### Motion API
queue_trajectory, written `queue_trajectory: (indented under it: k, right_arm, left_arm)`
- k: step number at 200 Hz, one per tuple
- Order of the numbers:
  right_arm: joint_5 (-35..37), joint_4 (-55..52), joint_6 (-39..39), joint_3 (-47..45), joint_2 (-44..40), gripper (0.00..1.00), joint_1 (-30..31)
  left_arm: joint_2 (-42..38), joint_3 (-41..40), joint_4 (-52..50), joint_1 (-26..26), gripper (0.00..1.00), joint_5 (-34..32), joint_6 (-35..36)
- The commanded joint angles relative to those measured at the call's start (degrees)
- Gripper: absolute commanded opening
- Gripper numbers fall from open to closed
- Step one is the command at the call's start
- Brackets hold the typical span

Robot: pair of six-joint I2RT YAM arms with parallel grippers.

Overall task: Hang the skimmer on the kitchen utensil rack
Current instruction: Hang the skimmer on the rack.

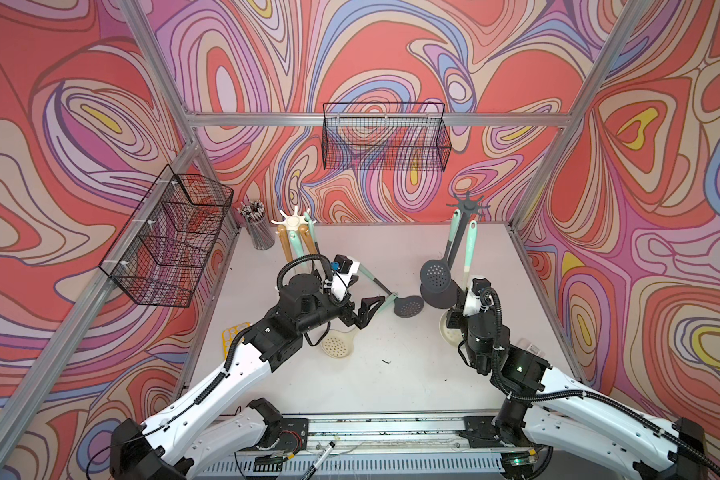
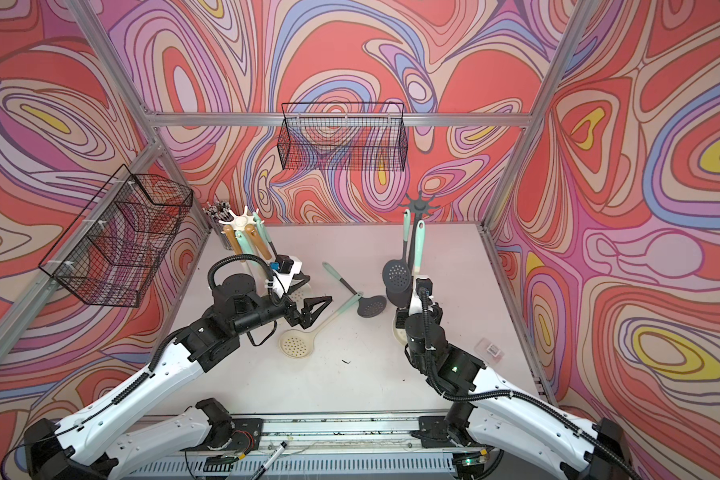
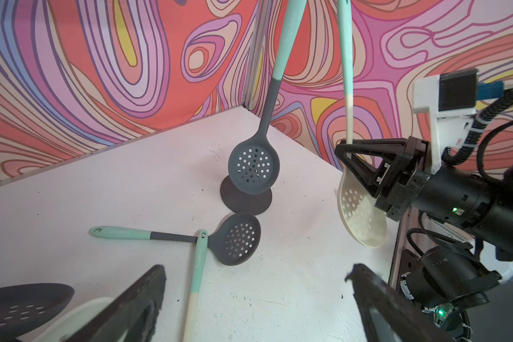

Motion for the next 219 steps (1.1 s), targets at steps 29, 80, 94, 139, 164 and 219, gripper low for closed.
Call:
queue_trajectory:
  k: [29, 80, 94, 139, 164, 219]
  right_arm:
    - [-1.1, 2.3, -0.8, 1.7, -0.8, 0.06, -0.2]
    - [-2.2, 3.0, -1.6, 2.4, 0.1, 0.06, -0.2]
    - [-2.3, 3.2, -1.4, 2.5, 0.4, 0.06, -0.2]
    - [-2.3, 2.6, -0.9, 3.5, 1.4, 0.06, -0.6]
    - [-2.4, 1.8, -0.3, 3.9, 1.9, 0.06, -1.2]
    - [-4.4, 1.4, 1.1, 4.2, 3.0, 0.06, -2.8]
  left_arm:
    - [-0.8, 0.5, 0.4, 0.6, 1.00, 1.3, 0.1]
    - [-0.8, 0.5, 0.5, 0.7, 1.00, 1.7, -0.1]
    - [-1.0, 0.5, 0.5, 0.6, 1.00, 1.7, -0.2]
    - [-1.3, 0.4, 0.5, 0.6, 1.00, 2.5, -0.1]
    - [-1.4, 0.6, 0.5, 0.6, 1.00, 2.9, -0.1]
    - [-1.7, 0.5, 0.4, 0.8, 1.00, 3.4, -0.1]
